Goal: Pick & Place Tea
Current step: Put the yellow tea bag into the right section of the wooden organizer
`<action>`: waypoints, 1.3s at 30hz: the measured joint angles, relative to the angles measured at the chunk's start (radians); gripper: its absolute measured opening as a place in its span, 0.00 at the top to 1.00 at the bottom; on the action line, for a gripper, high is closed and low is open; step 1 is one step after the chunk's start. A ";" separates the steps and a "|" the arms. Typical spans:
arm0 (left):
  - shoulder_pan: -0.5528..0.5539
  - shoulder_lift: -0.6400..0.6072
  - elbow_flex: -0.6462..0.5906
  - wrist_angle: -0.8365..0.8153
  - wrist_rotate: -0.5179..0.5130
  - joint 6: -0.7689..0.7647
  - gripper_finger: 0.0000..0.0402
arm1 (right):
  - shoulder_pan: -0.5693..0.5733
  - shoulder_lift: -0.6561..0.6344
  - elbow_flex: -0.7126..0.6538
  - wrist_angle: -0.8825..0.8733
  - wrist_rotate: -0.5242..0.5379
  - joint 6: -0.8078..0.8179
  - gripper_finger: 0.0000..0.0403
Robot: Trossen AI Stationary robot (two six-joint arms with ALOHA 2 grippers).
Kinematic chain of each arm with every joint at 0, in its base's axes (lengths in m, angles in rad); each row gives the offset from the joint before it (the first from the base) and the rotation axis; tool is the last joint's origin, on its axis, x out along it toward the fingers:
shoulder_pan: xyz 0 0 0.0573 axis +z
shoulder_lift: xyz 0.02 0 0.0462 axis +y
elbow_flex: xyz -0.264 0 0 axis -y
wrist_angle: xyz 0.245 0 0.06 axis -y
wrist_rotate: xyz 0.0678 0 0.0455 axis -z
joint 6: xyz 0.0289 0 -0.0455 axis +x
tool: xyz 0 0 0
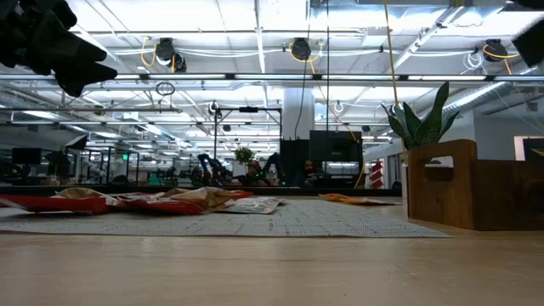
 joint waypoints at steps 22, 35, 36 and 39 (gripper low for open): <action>0.000 0.000 0.000 0.000 0.000 0.000 0.44 | 0.013 -0.064 -0.088 -0.030 0.152 0.061 1.00; 0.000 0.000 0.000 0.000 0.000 0.000 0.44 | 0.013 -0.063 -0.138 -0.073 0.231 0.098 1.00; 0.000 0.000 0.000 0.000 0.000 0.000 0.44 | 0.013 -0.063 -0.138 -0.082 0.236 0.106 1.00; 0.000 0.000 0.000 0.000 0.000 0.000 0.44 | 0.013 -0.063 -0.137 -0.108 0.260 0.113 1.00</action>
